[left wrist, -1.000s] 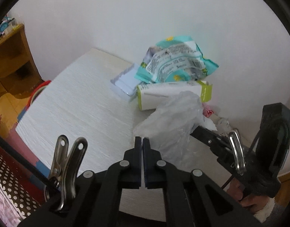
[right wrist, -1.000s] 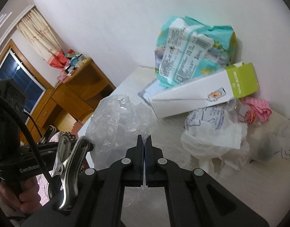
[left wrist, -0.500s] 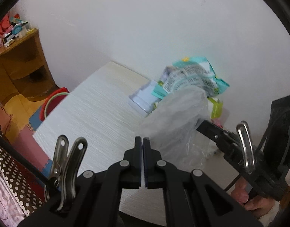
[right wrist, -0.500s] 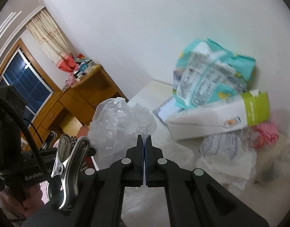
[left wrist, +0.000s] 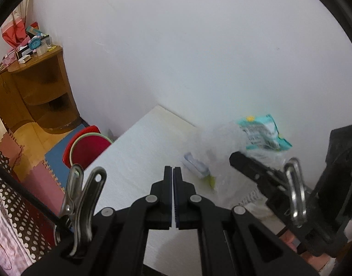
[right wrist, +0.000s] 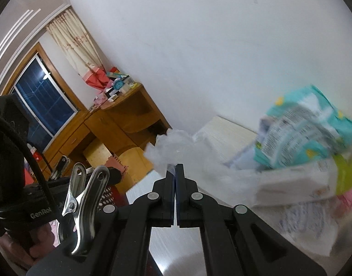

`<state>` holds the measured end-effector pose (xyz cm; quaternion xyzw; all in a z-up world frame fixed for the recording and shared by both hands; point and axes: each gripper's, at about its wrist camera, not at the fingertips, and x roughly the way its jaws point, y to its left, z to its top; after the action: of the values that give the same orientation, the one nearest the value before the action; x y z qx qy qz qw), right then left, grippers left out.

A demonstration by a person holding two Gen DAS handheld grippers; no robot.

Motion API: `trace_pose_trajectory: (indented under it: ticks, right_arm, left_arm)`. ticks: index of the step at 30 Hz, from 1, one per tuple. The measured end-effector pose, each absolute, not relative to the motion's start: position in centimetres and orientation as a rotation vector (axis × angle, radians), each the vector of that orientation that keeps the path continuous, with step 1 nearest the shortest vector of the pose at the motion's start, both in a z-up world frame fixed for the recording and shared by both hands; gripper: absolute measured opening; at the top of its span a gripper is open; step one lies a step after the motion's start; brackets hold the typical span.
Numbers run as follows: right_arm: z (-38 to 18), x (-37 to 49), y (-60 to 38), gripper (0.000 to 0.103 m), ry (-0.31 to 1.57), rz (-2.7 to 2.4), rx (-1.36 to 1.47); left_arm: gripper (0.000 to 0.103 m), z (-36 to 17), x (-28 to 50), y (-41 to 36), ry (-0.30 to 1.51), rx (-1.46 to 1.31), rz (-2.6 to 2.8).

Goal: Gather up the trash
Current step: 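Carry the clear plastic bag with the left tool over the red bucket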

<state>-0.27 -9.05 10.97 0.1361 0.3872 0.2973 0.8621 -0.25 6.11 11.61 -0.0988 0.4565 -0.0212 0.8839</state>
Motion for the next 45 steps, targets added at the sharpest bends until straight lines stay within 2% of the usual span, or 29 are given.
trace_pose_trajectory:
  ticks: [15, 28, 30, 31, 33, 34, 35, 37, 39, 42, 43, 44, 45]
  right_arm:
    - [12.5, 7.2, -1.1, 0.001, 0.805, 0.631, 0.266]
    - [10.3, 14.6, 3.7, 0.001, 0.903, 0.679, 0.31]
    - [10.3, 15.4, 4.6, 0.001, 0.911, 0.688, 0.297]
    - [10.3, 15.7, 5.1, 0.001, 0.914, 0.691, 0.292]
    - [10.2, 16.2, 6.0, 0.001, 0.923, 0.705, 0.271]
    - [10.3, 16.4, 6.4, 0.001, 0.926, 0.711, 0.261]
    - [10.3, 16.5, 6.6, 0.001, 0.928, 0.72, 0.252]
    - [10.4, 16.7, 7.1, 0.001, 0.93, 0.733, 0.233]
    - [10.6, 16.7, 7.6, 0.001, 0.927, 0.745, 0.219]
    - [10.6, 16.6, 7.9, 0.001, 0.934, 0.759, 0.202]
    - [10.6, 16.6, 7.9, 0.001, 0.934, 0.759, 0.201]
    - [10.6, 16.6, 7.8, 0.001, 0.934, 0.757, 0.199]
    - [10.5, 16.5, 7.7, 0.001, 0.935, 0.754, 0.2]
  left_arm:
    - [0.0, 11.6, 6.6, 14.9, 0.889, -0.295, -0.059]
    - [0.0, 7.1, 12.2, 22.0, 0.962, -0.42, -0.077]
    - [0.003, 6.5, 13.0, 22.6, 0.98, -0.436, -0.13]
    - [0.01, 6.4, 13.3, 23.0, 0.977, -0.443, -0.157]
    - [0.031, 6.7, 13.7, 23.5, 0.951, -0.448, -0.195]
    - [0.054, 6.9, 14.0, 23.7, 0.935, -0.438, -0.216]
    - [0.07, 7.1, 14.2, 23.7, 0.921, -0.426, -0.236]
    - [0.073, 7.2, 14.9, 23.5, 0.894, -0.373, -0.274]
    - [0.073, 6.8, 15.9, 23.4, 0.907, -0.342, -0.299]
    - [0.071, 5.1, 17.8, 24.2, 0.931, -0.435, -0.375]
    - [0.048, 4.7, 18.4, 24.6, 0.924, -0.486, -0.402]
    - [0.0, 4.3, 18.8, 24.8, 0.924, -0.507, -0.406]
    - [0.001, 4.1, 19.3, 24.9, 0.942, -0.512, -0.401]
